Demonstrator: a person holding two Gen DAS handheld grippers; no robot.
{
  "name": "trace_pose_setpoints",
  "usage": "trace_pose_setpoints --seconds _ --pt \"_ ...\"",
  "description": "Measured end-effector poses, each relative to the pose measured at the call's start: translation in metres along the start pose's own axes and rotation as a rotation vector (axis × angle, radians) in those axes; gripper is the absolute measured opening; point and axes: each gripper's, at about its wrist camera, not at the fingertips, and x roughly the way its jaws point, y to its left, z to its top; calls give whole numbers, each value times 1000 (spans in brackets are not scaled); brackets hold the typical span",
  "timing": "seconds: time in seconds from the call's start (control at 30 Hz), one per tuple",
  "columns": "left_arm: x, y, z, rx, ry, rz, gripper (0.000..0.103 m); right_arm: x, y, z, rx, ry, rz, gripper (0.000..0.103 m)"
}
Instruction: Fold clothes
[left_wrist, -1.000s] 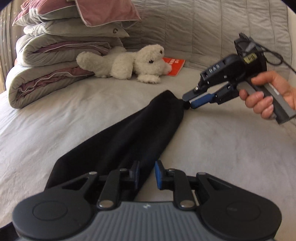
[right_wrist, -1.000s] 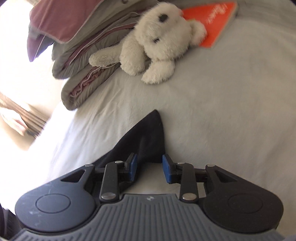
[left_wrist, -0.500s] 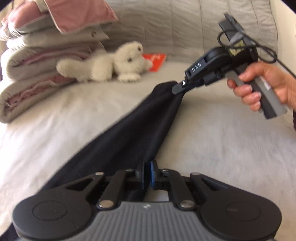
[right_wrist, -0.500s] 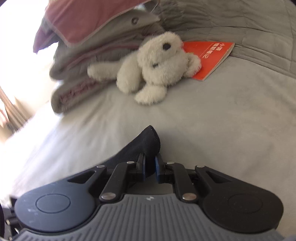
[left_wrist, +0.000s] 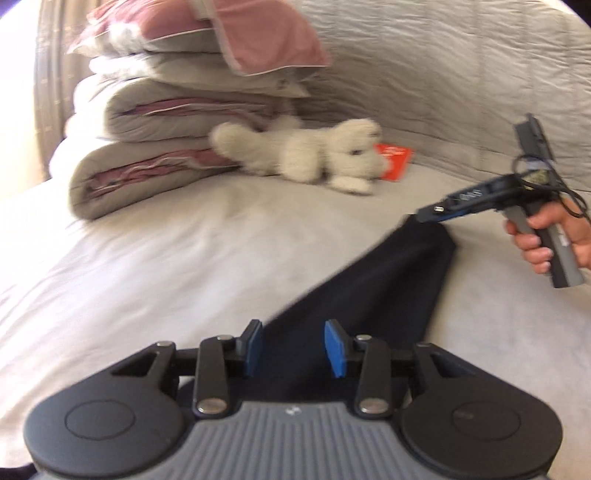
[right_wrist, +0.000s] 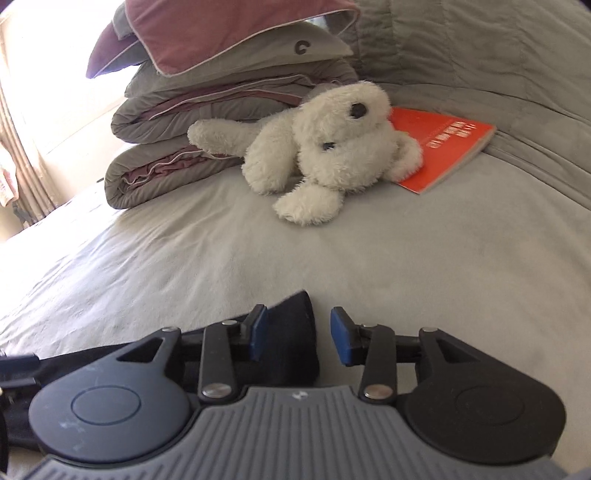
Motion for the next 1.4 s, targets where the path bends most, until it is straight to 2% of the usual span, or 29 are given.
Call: trace_pose_setpoints --seconds 0.1,0.13,0.17,0.2,0.27,0.3,0.33,0.47,0.53,0.63,0.7,0.77,0.8,0.93,1.03,1.13,1.2,1.3,1.4 --pt "12 24 -1 -43 57 55 38 20 2 0 -19 21 13 41" --pt "16 28 -4 -46 80 65 37 22 4 -2 -34 14 8 36" --pt "18 30 -6 -47 96 73 37 22 4 -3 -35 2 0 20" --pt "19 29 -9 -41 97 74 36 22 5 -5 -37 -10 -8 13" --pt "20 27 -13 -27 95 79 25 22 5 -9 -28 -40 -14 10" --pt "19 24 -14 -13 78 97 11 21 6 -9 -39 -53 -18 10" --pt "17 21 -14 1 61 114 4 21 7 -9 -49 -66 -22 9" --pt "14 10 -17 53 1 183 3 15 16 -2 -115 -146 -52 9" --pt "23 9 -19 56 15 214 4 19 17 -1 -129 -154 -59 9" --pt "31 4 -20 76 28 255 5 34 14 -4 -131 -94 -64 11" --pt "28 1 -16 79 25 265 8 25 8 0 -101 -101 -42 28" --pt "22 -2 -11 54 7 232 9 13 -3 5 -51 -109 -12 45" --pt "19 -5 -10 46 -7 203 9 5 -10 7 -15 -113 7 47" --pt "15 -29 -7 71 -28 69 9 -8 -35 11 113 -38 52 47" --pt "18 -55 -10 135 -19 -34 12 -9 -35 7 110 22 113 47" --pt "22 -76 -14 185 -8 -103 18 -10 -35 4 107 82 173 47" --pt "27 -86 -17 220 3 -107 21 -10 -35 2 106 122 213 47" --pt "31 -96 -18 262 0 -80 21 -7 -36 0 107 87 228 47" --pt "34 -103 -17 297 -4 -44 21 2 -29 -6 41 107 211 47"
